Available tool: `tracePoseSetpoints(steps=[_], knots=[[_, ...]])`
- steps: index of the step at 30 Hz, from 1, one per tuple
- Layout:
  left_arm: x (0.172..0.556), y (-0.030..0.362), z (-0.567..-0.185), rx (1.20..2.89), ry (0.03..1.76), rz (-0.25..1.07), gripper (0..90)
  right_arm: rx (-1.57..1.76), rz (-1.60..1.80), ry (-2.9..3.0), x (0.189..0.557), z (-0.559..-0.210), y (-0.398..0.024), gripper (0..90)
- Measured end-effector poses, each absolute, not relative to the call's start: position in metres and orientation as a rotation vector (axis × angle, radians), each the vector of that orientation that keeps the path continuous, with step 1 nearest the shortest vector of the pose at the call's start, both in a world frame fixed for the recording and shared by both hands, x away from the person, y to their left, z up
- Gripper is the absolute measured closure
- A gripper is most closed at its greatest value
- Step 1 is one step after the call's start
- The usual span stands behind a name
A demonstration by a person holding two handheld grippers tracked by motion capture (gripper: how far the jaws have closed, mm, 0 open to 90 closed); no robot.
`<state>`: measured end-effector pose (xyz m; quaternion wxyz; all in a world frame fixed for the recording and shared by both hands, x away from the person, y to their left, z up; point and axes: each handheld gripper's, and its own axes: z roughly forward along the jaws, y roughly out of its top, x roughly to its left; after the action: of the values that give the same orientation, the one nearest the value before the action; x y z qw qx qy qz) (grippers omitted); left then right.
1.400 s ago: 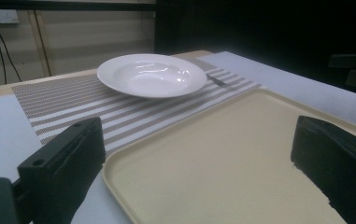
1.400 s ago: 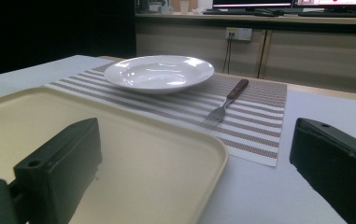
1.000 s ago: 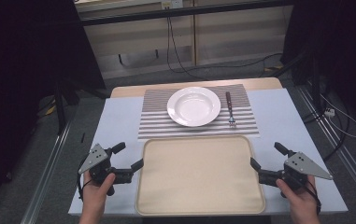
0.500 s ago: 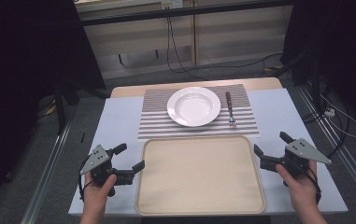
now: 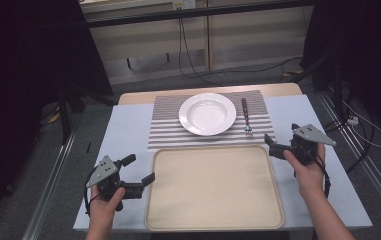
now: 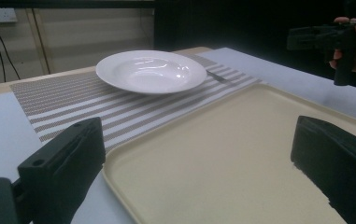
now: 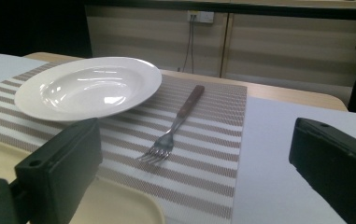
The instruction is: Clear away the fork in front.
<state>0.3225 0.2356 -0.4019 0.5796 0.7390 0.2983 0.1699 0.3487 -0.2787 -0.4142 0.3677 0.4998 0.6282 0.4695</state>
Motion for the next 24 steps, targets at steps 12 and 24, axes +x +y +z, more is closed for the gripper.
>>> tracePoseSetpoints(steps=[12, 24], knots=[[0.323, 0.235, -0.402, 1.732, 0.688, 0.389, 3.3, 1.295, 1.175, 1.665, 0.386, -0.409, -0.265, 2.0], [0.325, 0.238, -0.404, 1.729, 0.687, 0.386, 3.3, 1.335, 1.116, 1.693, 0.421, -0.41, -0.259, 2.5]])
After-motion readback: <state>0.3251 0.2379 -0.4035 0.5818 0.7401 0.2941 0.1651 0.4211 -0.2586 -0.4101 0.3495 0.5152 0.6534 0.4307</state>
